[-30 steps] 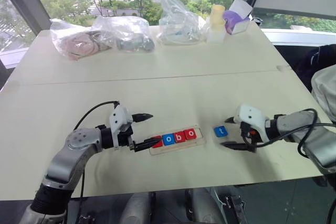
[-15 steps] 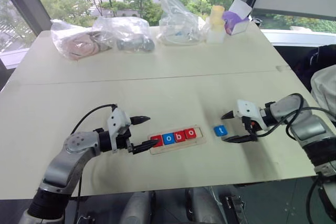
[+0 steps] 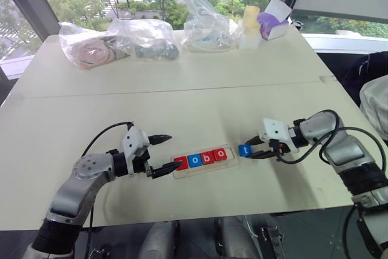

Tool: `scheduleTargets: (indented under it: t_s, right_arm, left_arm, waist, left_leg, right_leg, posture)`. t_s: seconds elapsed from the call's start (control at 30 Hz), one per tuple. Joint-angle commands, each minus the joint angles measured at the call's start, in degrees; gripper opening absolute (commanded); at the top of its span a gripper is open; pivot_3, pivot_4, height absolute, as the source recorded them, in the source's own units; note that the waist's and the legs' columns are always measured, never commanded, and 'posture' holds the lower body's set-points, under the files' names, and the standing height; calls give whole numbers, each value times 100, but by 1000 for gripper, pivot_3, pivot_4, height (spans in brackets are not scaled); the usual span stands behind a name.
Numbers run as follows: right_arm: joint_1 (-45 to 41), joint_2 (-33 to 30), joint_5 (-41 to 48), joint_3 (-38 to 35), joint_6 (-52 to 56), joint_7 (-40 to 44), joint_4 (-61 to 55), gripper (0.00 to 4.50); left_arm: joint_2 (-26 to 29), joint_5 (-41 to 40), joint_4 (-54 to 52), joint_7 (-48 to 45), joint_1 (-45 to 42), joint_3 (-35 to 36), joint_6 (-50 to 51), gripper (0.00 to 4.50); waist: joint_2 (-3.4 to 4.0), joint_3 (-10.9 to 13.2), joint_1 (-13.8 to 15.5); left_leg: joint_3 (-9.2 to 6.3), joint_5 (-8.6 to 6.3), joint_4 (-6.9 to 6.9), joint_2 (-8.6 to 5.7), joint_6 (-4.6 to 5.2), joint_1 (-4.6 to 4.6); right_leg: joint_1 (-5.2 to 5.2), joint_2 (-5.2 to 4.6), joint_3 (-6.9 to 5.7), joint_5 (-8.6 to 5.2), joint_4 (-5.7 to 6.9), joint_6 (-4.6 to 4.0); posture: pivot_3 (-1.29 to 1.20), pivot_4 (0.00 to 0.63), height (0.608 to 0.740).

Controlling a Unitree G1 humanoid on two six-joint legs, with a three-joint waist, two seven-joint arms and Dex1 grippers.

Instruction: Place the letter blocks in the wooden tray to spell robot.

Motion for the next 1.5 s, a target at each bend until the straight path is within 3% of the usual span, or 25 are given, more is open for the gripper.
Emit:
scheduleTargets:
  t_s: [0.03,0.53,1.0,1.5]
  right_arm:
    - [-245,28,108,30,328,140,-691,1105]
    - [-499,218,-482,495,310,104,-579,1105]
    - [-567,454,-503,585,633,104,-834,1105]
    - [-577,591,-594,630,506,-2,-717,1105]
  left_arm:
    - [-22,4,-24,-42,39,73,-180,4500]
    - [-70,94,275,-164,204,54,-619,4500]
    - [-215,229,770,-309,345,21,-1178,4500]
    - [-145,39,-62,63,261,67,-393,4500]
  waist:
    - [1,0,-5]
    - [1,0,-1]
    - [1,0,-1]
    - [1,0,-2]
  left_leg:
    - [1,0,0,0,0,0]
    - [-1,0,-1,-2,0,-3]
    - [-1,0,-1,-1,-1,-2]
    - [-1,0,0,-2,-1,-3]
  right_leg:
    - [-2,0,2,0,0,1]
    - [-4,-2,0,0,0,1]
    - [-5,-3,0,1,1,1]
    - [-5,-2,0,4,2,7]
  posture:
    - [0,150,740]
    - [0,150,740]
    - [0,150,740]
    - [0,150,740]
